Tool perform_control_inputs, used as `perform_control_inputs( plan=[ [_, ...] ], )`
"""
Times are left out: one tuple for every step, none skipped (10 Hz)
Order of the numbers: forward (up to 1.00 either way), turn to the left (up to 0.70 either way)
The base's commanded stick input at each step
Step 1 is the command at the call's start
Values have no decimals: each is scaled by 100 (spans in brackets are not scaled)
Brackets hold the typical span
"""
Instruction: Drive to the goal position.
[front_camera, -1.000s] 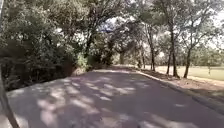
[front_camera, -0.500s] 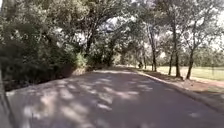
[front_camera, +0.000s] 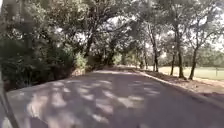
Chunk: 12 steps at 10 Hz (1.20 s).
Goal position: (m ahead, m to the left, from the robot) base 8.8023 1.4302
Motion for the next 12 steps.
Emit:
perform_control_inputs(
  plan=[
    [70,0],
    [70,0],
    [70,0],
    [70,0],
    [70,0],
    [70,0],
    [70,0],
    [70,0],
    [70,0],
    [70,0],
    [70,0],
    [70,0]
  ],
)
